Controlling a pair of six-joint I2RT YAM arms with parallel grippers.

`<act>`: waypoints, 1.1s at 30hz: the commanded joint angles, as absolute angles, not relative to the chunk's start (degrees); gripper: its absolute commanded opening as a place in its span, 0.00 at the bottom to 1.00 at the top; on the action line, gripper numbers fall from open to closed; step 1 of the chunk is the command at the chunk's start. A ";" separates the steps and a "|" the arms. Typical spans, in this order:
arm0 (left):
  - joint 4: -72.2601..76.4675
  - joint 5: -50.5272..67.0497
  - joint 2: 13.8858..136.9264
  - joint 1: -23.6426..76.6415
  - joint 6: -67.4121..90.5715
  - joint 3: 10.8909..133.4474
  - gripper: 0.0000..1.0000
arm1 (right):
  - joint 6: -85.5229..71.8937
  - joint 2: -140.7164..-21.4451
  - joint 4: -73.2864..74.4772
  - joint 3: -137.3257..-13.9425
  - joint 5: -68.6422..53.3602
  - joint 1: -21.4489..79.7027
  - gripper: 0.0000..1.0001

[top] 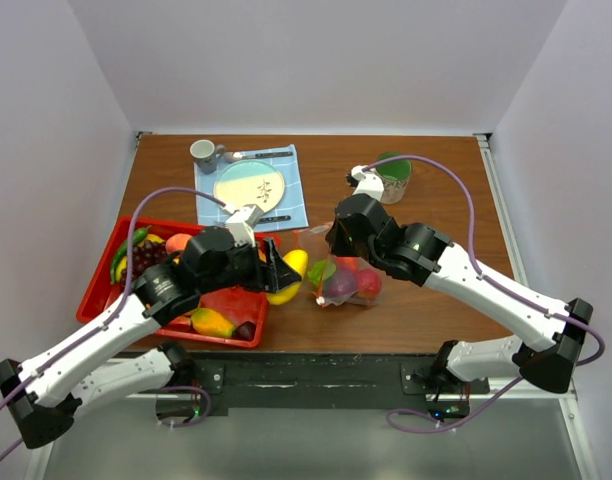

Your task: Place the food in the zip-top bag and seal the zipper

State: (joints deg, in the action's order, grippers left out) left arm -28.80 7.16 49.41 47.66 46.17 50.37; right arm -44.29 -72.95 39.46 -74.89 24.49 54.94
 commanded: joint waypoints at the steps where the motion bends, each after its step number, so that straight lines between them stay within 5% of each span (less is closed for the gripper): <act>1: -26.01 8.62 53.52 48.16 44.30 52.38 0.31 | -44.74 -71.90 38.14 -76.47 25.66 54.84 0.00; 15: -21.63 6.33 67.76 46.58 50.44 58.45 0.36 | -46.14 -68.21 36.65 -71.20 25.05 57.39 0.00; 26: -16.96 5.89 68.64 46.67 52.38 58.18 0.90 | -45.97 -66.71 37.97 -72.42 26.89 57.57 0.00; 31: -17.49 6.50 67.15 46.76 51.16 58.18 0.94 | -45.88 -66.80 38.76 -73.21 26.98 57.57 0.00; 33: -17.75 7.64 66.36 46.76 50.28 58.27 0.88 | -45.53 -66.71 39.37 -73.65 27.77 57.48 0.00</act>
State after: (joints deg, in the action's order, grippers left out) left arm -19.92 5.98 68.90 46.89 51.88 57.41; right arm -45.32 -68.18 39.29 -70.98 25.06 57.34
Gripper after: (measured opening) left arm 0.922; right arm 0.012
